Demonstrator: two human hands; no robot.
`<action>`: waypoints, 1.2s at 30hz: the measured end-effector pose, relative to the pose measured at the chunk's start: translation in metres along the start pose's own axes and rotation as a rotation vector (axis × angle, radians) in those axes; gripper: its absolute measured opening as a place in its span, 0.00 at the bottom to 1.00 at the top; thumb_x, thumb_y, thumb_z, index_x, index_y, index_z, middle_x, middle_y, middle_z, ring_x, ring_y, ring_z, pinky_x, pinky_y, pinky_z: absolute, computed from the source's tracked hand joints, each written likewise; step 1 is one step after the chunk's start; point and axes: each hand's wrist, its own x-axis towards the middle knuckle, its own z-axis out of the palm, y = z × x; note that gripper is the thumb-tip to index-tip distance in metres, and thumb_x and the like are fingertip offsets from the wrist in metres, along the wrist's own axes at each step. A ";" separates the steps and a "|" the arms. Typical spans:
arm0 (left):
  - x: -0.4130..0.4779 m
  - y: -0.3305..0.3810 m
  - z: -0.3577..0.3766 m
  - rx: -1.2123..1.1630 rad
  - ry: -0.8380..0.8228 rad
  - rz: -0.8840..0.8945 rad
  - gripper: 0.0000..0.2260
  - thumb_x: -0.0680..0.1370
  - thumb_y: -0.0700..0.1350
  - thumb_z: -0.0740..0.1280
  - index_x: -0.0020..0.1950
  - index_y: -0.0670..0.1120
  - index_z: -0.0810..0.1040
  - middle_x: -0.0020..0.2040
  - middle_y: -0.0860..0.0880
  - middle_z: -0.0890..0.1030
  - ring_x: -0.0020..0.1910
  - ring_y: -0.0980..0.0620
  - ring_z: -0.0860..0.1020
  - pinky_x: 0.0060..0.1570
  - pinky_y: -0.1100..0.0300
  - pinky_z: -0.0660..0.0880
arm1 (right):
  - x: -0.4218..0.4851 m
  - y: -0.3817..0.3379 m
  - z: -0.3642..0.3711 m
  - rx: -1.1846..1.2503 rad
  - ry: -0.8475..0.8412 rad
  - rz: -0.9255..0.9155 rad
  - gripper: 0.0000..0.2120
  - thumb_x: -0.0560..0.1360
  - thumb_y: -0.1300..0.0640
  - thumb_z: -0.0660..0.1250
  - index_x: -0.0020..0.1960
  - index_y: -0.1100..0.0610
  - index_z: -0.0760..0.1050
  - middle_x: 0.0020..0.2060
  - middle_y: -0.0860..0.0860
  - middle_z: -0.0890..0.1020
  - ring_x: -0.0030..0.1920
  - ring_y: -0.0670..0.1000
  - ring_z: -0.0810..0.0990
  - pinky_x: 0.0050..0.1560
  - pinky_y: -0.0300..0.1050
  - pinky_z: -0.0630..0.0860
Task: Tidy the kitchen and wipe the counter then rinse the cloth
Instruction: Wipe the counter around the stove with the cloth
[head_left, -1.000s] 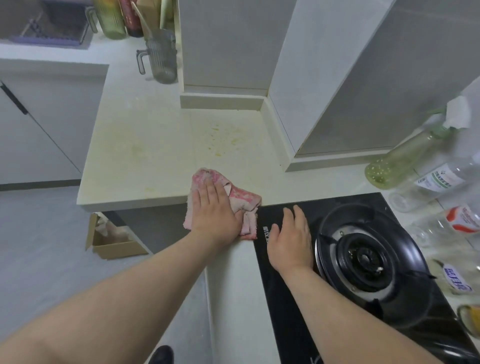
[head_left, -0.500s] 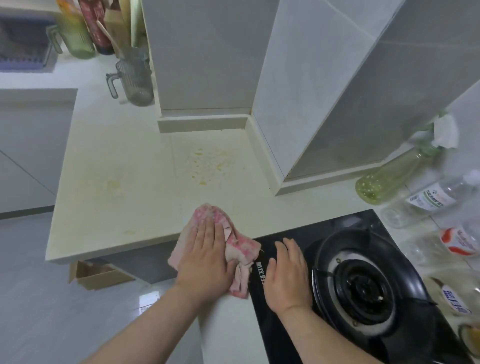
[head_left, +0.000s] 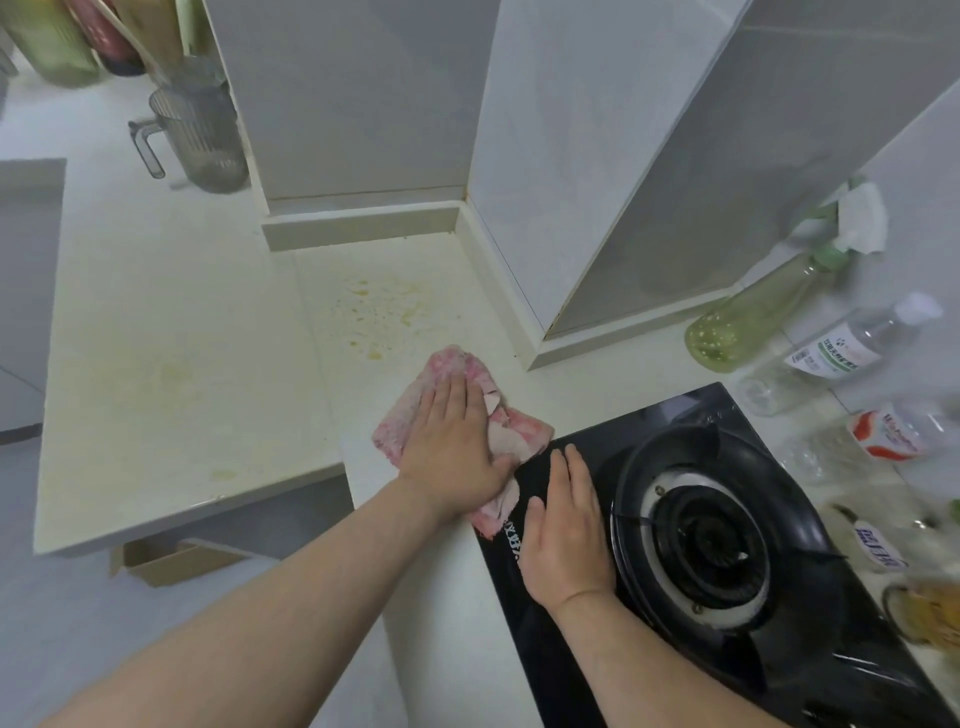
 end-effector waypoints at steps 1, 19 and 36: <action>-0.006 -0.004 0.001 -0.012 0.003 0.026 0.43 0.77 0.65 0.56 0.80 0.41 0.42 0.80 0.41 0.41 0.79 0.45 0.39 0.76 0.53 0.35 | 0.000 0.000 -0.001 0.006 0.000 0.005 0.28 0.82 0.54 0.53 0.80 0.56 0.50 0.80 0.47 0.47 0.78 0.47 0.48 0.77 0.42 0.49; -0.020 -0.016 0.016 0.017 0.007 0.156 0.37 0.75 0.64 0.40 0.81 0.46 0.46 0.81 0.46 0.47 0.80 0.49 0.44 0.75 0.55 0.36 | 0.000 0.000 -0.002 0.022 -0.038 0.018 0.28 0.83 0.50 0.52 0.80 0.55 0.51 0.80 0.48 0.48 0.79 0.49 0.49 0.78 0.47 0.53; 0.004 -0.047 -0.009 -0.085 -0.013 0.029 0.40 0.73 0.63 0.40 0.80 0.44 0.41 0.80 0.45 0.42 0.79 0.51 0.40 0.76 0.55 0.38 | 0.001 -0.001 -0.004 -0.050 -0.046 0.022 0.25 0.83 0.51 0.51 0.79 0.54 0.55 0.80 0.47 0.49 0.79 0.47 0.48 0.78 0.43 0.47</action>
